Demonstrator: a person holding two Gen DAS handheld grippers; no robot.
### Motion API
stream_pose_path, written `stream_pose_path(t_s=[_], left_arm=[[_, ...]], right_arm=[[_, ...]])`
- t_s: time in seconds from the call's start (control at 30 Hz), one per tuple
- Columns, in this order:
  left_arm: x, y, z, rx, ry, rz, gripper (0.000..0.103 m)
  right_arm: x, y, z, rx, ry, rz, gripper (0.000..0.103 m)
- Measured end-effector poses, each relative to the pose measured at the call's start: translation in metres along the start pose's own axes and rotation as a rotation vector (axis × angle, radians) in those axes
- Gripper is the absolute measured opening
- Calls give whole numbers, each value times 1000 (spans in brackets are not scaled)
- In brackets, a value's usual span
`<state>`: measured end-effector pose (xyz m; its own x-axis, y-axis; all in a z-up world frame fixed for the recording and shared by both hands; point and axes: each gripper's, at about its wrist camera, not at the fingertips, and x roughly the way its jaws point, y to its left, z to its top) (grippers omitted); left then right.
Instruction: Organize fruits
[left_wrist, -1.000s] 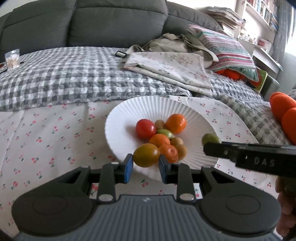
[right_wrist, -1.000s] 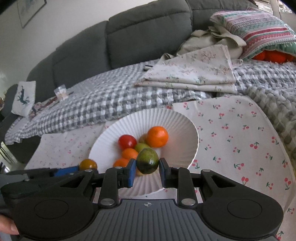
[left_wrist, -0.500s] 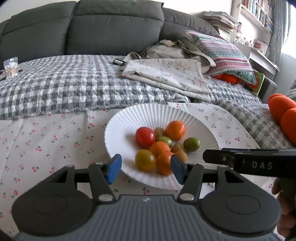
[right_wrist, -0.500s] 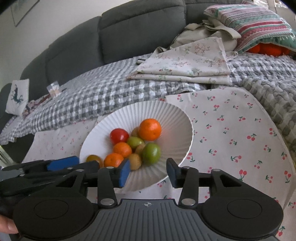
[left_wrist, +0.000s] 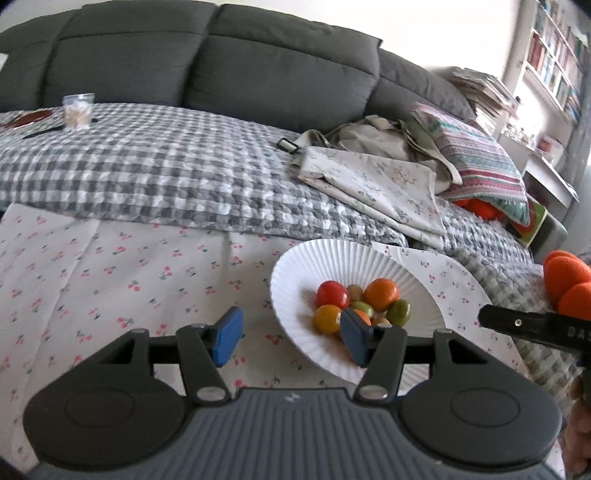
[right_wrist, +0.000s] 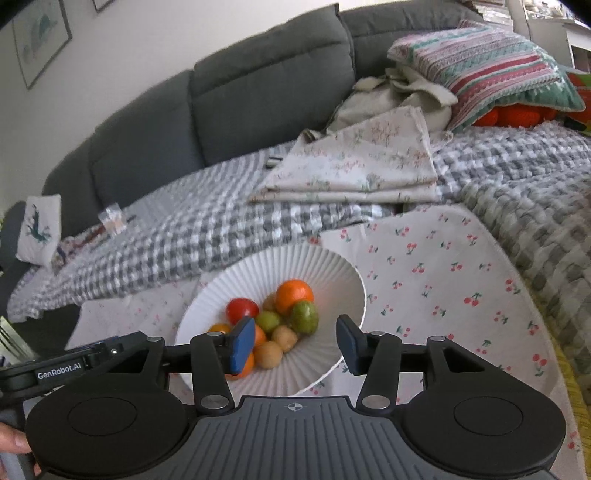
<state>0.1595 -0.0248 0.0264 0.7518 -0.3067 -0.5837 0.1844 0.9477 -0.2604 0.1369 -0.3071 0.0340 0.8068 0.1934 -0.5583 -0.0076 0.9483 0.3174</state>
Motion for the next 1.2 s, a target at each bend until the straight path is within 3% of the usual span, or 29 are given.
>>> stream_pose_path(t_s=[0.17, 0.33, 0.47, 0.6, 0.67, 0.77, 0.83, 0.93, 1.2], left_arm=[[-29, -13, -10, -32, 22, 45, 62], [-64, -28, -28, -55, 27, 22, 69], [-92, -43, -50, -8, 25, 93, 77], [-115, -55, -71, 33, 38, 90, 83], [-127, -58, -81, 52, 31, 107, 91], [-143, -61, -96, 77, 12, 148, 99], [-152, -62, -103, 84, 10, 172, 100], [-161, -64, -111, 103, -4, 196, 102], [-161, -65, -118, 130, 7, 233, 102]], right_arm=[[-26, 9, -2, -6, -19, 33, 49], [-59, 31, -16, -63, -24, 36, 49], [-90, 45, -34, -107, -40, 63, 54], [-116, 55, -55, -134, -44, 48, 56], [-130, 58, -65, -151, -52, 41, 60], [-148, 59, -79, -166, -75, 3, 77], [-157, 57, -86, -155, -82, -15, 92], [-167, 56, -101, -142, -68, -20, 102], [-169, 64, -112, -186, -69, -70, 103]])
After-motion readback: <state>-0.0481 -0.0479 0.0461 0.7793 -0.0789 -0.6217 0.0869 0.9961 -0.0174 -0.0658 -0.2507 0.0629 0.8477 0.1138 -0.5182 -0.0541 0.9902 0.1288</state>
